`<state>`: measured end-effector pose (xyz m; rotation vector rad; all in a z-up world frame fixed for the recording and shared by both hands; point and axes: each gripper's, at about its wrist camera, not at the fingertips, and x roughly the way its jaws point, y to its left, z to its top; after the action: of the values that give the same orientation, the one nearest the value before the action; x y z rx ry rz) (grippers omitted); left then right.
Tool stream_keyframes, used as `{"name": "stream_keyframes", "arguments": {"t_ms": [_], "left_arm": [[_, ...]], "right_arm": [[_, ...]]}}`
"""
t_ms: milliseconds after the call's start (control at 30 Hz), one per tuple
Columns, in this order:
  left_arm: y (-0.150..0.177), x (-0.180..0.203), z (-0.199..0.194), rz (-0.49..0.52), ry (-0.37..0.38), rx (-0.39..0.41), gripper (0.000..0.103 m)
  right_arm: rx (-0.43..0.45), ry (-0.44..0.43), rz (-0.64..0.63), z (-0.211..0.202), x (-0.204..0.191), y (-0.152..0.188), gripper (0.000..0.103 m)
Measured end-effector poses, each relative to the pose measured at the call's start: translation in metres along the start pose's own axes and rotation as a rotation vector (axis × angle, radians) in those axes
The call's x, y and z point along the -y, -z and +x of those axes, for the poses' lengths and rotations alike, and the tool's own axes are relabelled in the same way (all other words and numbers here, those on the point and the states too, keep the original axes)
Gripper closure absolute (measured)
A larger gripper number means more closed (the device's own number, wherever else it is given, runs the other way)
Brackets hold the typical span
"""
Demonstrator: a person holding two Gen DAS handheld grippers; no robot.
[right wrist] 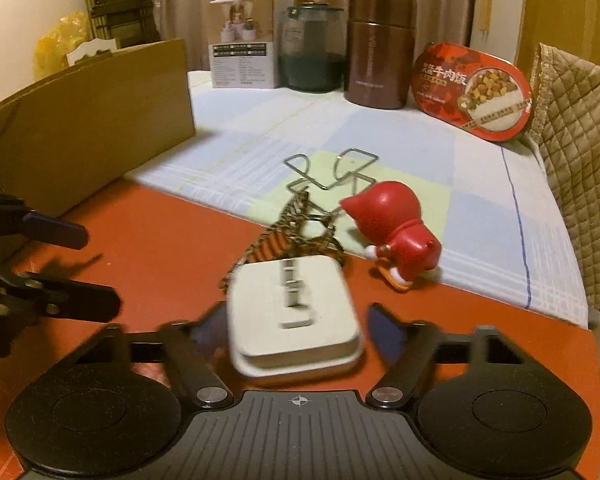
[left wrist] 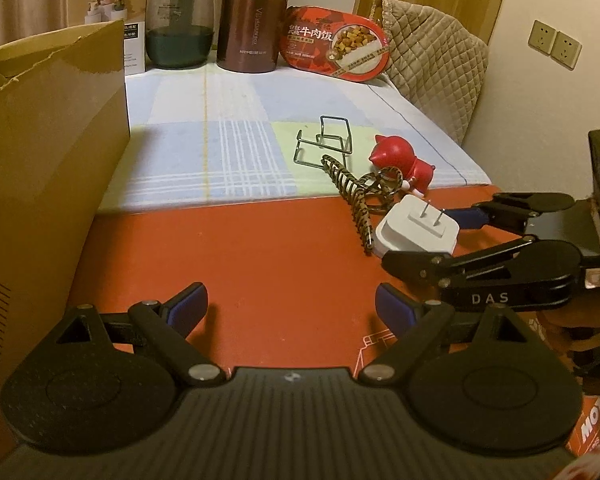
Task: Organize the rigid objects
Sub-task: 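Grasp the white square charger with the right tool while the left tool approaches the leopard-print cord, then close the left tool on the leopard-print cord and lift it while the right tool holds the charger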
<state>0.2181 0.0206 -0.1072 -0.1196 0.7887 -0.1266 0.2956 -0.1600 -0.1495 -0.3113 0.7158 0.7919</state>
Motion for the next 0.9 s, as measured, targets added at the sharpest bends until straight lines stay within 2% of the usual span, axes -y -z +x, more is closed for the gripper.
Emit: {"name": "stream_keyframes", "arguments": {"t_ms": [167,367,500,633,900], "left_arm": [[0.001,0.003,-0.001,0.016,0.006,0.004,0.015],[-0.006,0.010,0.000,0.021,0.023,0.034,0.016],[-0.018,0.024,0.009,0.050,0.040,0.063,0.027],[-0.029,0.041,0.028,0.092,0.038,0.073,0.040],[-0.048,0.065,0.068,0.118,0.023,0.087,0.041]], "right_arm": [[-0.036,0.032,0.063,-0.008,-0.001,-0.002,0.042],[0.017,0.119,0.224,-0.043,0.014,-0.007,0.042],[0.052,0.176,0.311,-0.056,0.028,-0.010,0.042],[0.057,0.222,0.338,-0.059,0.039,-0.010,0.042],[0.073,0.246,0.416,-0.062,0.061,-0.006,0.042]]}}
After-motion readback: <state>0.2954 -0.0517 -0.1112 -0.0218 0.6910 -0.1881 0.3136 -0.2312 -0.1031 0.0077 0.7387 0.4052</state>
